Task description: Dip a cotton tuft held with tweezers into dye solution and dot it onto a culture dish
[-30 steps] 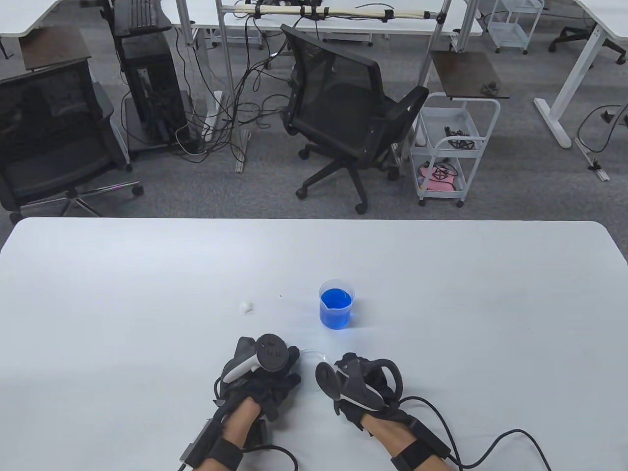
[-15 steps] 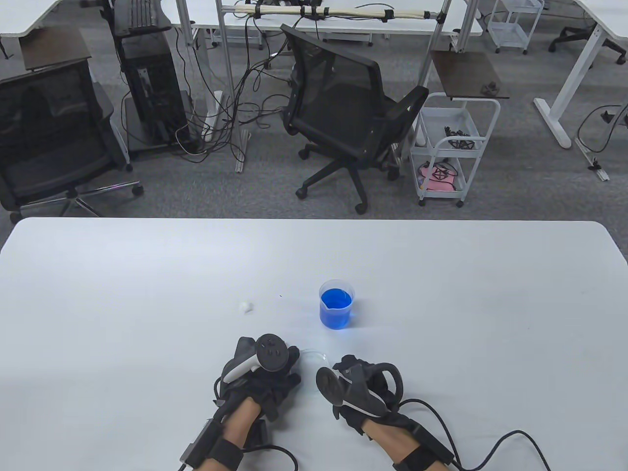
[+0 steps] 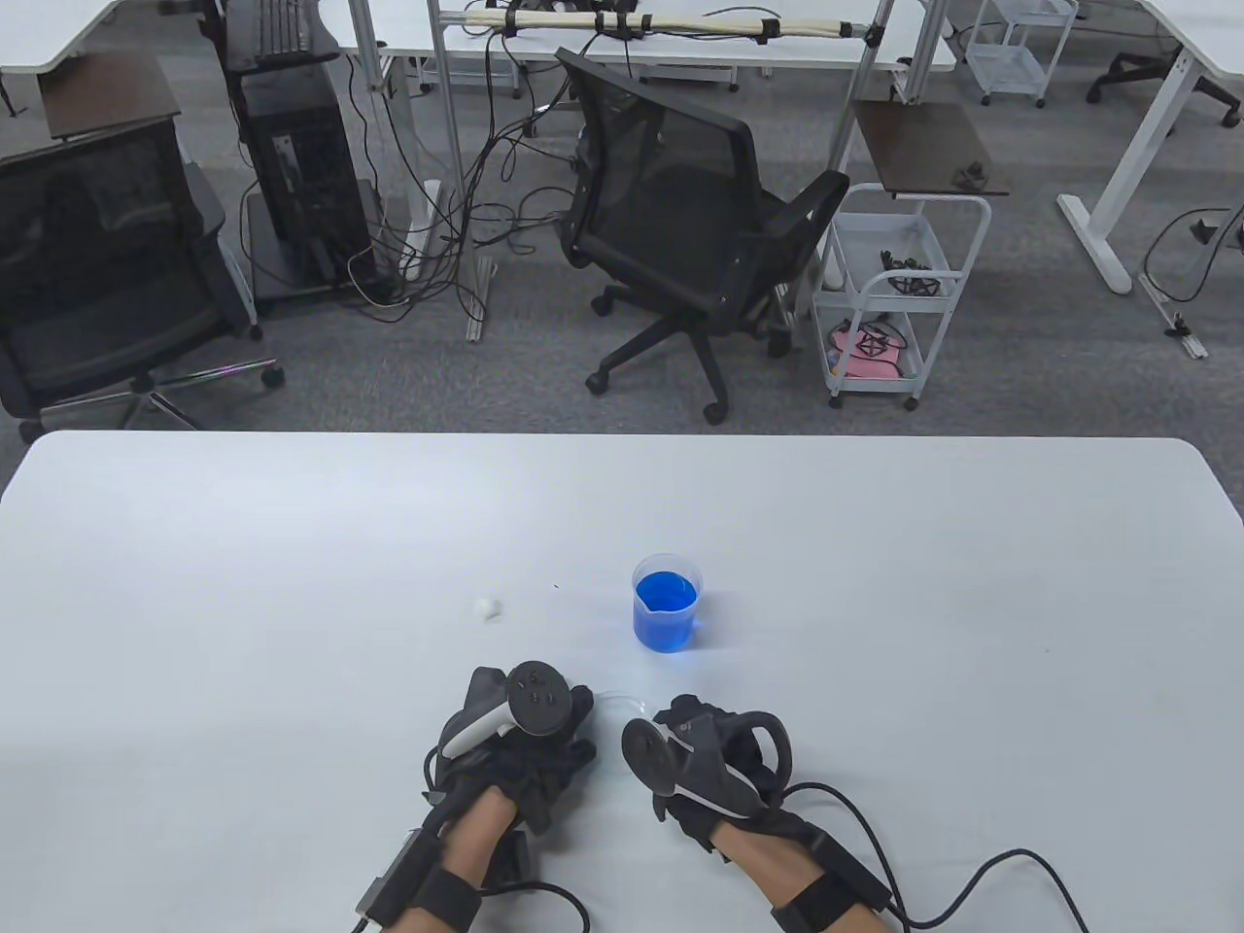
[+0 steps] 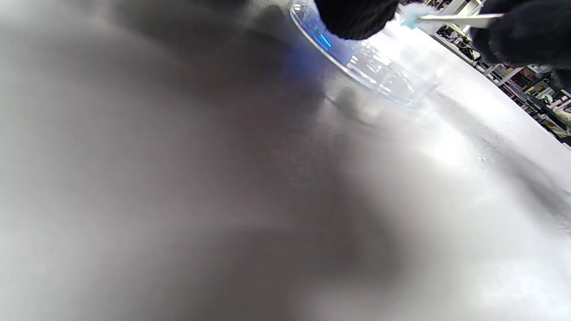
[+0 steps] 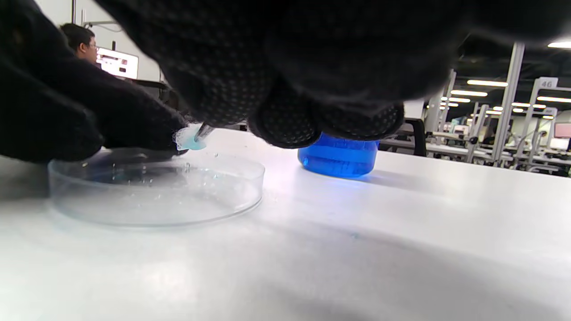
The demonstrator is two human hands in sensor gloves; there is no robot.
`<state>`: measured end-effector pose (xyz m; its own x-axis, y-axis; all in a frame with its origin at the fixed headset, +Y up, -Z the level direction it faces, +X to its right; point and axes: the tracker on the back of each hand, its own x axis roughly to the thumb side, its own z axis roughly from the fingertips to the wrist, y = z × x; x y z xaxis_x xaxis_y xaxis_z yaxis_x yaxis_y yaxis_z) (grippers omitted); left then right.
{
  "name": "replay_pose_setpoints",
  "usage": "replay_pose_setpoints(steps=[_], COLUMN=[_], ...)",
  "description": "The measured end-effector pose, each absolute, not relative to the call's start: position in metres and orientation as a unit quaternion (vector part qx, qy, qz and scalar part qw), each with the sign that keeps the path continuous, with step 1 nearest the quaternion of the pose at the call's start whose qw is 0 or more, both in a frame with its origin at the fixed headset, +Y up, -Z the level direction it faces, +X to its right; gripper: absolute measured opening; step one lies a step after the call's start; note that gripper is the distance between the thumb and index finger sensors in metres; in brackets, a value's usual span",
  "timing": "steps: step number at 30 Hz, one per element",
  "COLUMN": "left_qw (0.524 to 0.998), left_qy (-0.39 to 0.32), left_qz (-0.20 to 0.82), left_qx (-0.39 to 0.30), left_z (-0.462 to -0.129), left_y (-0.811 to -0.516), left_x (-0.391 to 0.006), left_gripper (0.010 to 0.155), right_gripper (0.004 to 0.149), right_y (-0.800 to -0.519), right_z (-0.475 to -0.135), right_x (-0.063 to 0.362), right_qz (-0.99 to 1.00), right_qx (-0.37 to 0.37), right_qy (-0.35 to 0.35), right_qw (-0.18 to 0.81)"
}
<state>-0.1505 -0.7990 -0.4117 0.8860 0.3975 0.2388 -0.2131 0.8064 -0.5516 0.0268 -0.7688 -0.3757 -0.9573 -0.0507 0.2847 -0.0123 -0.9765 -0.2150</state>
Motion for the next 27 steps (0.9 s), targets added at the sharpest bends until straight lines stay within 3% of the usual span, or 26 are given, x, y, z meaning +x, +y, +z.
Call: replay_pose_setpoints(steps=[5, 15, 23, 27], left_qw=[0.934, 0.934, 0.934, 0.934], left_qy=[-0.176, -0.175, -0.175, -0.175], left_qz=[0.164, 0.162, 0.161, 0.161], left_qx=[-0.266, -0.266, -0.266, -0.265], left_z=[-0.412, -0.411, -0.410, -0.410], left_y=[-0.799, -0.799, -0.799, -0.799], left_x=[-0.150, -0.149, -0.148, -0.148], left_gripper=[0.067, 0.067, 0.067, 0.067], right_gripper=[0.041, 0.041, 0.041, 0.041], right_y=[-0.783, -0.765, -0.782, -0.777], right_z=[-0.382, -0.387, -0.392, -0.393], right_x=[0.023, 0.029, 0.022, 0.025], right_qz=[-0.984, -0.985, -0.987, -0.987], right_qx=[-0.149, -0.129, -0.133, -0.128], right_qy=[0.088, 0.117, 0.089, 0.099], right_qw=[0.028, 0.000, 0.033, 0.023])
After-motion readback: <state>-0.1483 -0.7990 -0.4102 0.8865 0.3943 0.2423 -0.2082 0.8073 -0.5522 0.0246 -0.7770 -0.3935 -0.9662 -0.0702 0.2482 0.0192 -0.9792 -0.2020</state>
